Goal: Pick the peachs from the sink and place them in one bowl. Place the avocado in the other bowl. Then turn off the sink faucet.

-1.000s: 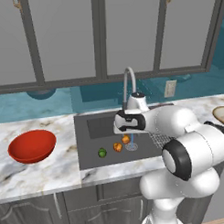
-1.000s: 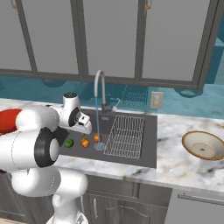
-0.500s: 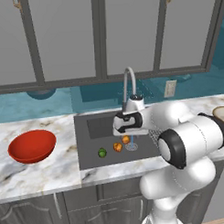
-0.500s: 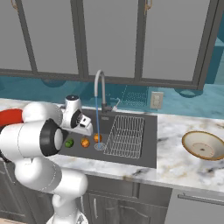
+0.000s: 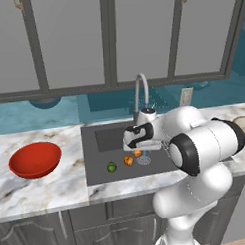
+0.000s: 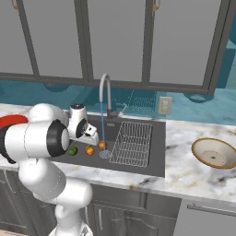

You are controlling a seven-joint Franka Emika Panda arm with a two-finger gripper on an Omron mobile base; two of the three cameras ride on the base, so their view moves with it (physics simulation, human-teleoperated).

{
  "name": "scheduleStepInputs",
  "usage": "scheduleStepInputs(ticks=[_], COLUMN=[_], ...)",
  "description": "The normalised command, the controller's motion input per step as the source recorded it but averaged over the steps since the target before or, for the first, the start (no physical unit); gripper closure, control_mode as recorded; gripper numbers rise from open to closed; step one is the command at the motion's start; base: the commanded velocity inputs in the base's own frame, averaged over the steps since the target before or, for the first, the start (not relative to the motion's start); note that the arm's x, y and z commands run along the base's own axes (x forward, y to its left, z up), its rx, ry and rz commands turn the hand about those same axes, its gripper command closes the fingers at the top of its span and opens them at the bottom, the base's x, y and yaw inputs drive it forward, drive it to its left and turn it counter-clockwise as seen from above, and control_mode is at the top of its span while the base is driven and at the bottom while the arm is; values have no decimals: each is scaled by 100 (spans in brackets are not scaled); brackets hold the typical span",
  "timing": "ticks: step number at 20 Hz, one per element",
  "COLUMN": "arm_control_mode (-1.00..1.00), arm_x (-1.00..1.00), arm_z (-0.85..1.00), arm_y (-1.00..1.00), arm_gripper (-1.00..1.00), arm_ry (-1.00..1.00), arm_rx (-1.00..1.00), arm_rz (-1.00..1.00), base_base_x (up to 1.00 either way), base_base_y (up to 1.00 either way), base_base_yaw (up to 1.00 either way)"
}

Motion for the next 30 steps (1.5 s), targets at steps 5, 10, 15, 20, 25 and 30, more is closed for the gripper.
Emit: scheduleStepInputs(ticks=[5,10,15,20,25,30], arm_control_mode=[-100,-100,-100,-100,-100,-100], arm_x=[10,10,12,12,14,24], arm_z=[-15,-18,-19,-20,-18,-14], arm_y=[0,2,7,7,3,0], arm_gripper=[-100,-100,-100,-100,-100,-100], arm_ry=[0,0,0,0,0,0], arm_rx=[0,0,0,0,0,0], arm_rz=[0,0,0,0,0,0], base_base_x=[0,0,0,0,0,0], base_base_y=[0,0,0,0,0,0], base_base_yaw=[0,0,0,0,0,0])
